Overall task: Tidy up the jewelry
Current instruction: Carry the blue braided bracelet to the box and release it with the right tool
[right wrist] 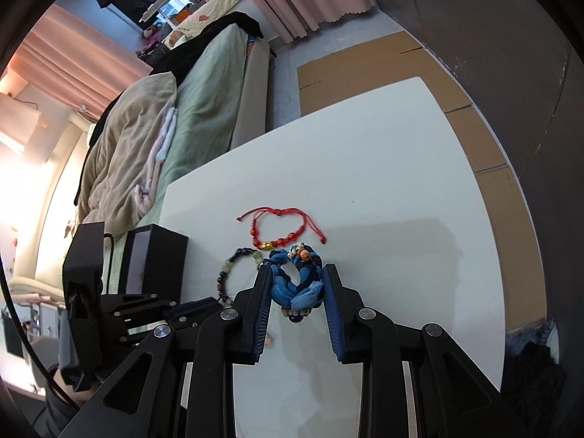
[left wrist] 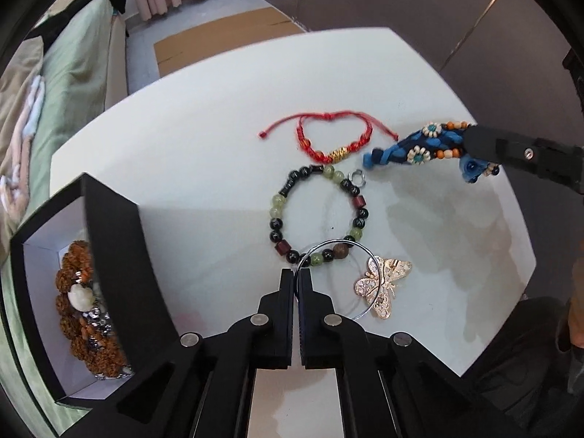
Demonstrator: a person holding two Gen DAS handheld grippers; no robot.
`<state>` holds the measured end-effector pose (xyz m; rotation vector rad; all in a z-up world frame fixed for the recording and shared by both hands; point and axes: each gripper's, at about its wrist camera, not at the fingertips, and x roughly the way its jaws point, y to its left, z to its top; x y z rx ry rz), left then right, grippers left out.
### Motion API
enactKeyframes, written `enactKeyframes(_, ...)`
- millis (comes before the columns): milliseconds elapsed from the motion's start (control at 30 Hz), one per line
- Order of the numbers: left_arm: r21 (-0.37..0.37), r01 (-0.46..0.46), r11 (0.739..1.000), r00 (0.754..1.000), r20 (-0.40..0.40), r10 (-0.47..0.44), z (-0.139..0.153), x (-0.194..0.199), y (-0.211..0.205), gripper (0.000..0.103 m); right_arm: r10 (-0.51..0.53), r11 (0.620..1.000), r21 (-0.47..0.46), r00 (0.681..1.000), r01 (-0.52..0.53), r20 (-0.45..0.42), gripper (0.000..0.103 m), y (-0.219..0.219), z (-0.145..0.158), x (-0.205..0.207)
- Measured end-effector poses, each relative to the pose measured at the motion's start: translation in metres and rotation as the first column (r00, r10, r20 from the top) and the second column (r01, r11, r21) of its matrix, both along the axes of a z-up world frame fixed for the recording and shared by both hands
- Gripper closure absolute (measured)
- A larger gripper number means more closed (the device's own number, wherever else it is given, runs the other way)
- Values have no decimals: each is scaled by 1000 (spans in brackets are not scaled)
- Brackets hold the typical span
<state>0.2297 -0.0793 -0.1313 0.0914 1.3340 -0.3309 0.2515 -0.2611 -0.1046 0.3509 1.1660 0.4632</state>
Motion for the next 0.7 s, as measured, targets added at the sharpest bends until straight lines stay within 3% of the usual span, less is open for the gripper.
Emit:
enactKeyframes(433, -38, -104, 994, 985, 134, 108, 74, -9, 60, 101, 37, 992, 114, 997, -45, 74, 74, 46, 39, -6)
enactKeyframes(700, -39, -201, 979, 964, 169, 205, 92, -18, 110, 101, 32, 976, 209, 992, -57, 120, 74, 84, 65, -10)
